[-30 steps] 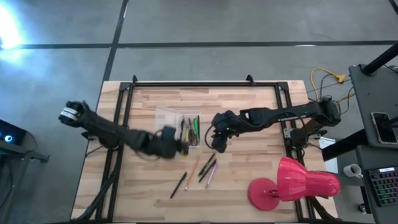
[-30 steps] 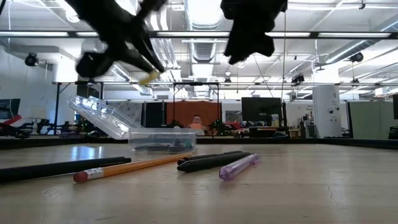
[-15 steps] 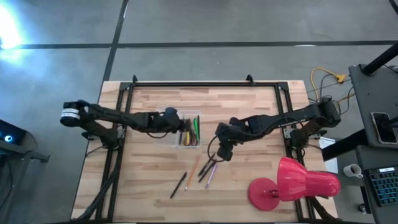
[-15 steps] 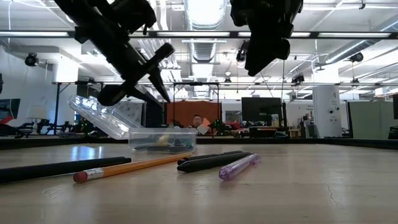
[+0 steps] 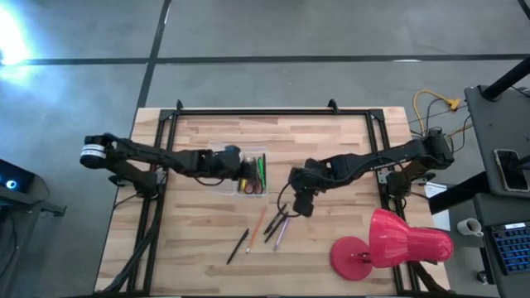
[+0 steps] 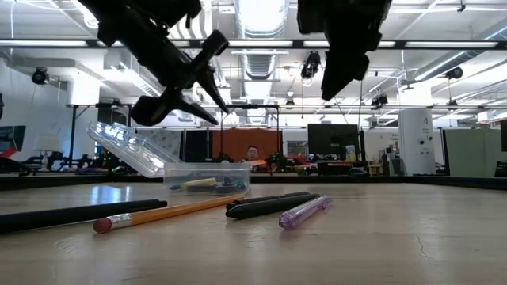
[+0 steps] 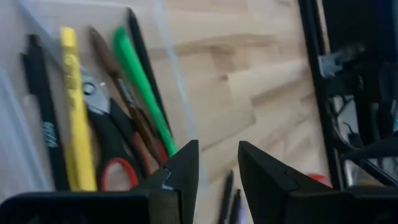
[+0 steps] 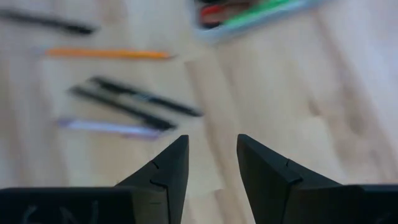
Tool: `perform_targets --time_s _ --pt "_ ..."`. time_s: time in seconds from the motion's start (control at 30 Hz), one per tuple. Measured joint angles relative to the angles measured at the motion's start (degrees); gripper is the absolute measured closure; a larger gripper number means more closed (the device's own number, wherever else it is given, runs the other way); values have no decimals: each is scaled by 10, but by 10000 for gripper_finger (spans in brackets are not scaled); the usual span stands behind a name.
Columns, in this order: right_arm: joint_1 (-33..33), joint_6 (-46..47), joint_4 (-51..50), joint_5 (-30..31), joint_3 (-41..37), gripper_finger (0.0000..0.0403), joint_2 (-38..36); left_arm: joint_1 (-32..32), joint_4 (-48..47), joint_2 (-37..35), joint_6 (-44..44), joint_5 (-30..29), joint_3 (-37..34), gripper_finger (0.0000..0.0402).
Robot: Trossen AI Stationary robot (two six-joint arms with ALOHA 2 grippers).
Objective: Pick & place school supplies into a supply box
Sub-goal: Put the black pen into the transparent supply box
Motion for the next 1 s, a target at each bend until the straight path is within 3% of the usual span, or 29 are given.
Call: perform_targets --time_s 0.1,0.33,0.5,0.57,0.7,1.0 --pt "15 -102 36 -56 -10 275 0 -19 0 0 0 2 10 304" --pt "45 -328 95 -61 -42 275 48 -41 0 -3 0 4 22 304" --pt "46 -341 118 -55 -38 275 111 -55 -5 -15 0 -1 21 304" --pt "42 -333 119 -51 -28 276 127 -70 -21 -28 -1 -29 20 304" --pt "41 -327 126 -48 -25 283 132 -109 -62 -69 -5 -93 20 304" --pt "36 -378 178 -40 -31 296 147 -125 -170 -158 -6 -117 18 304"
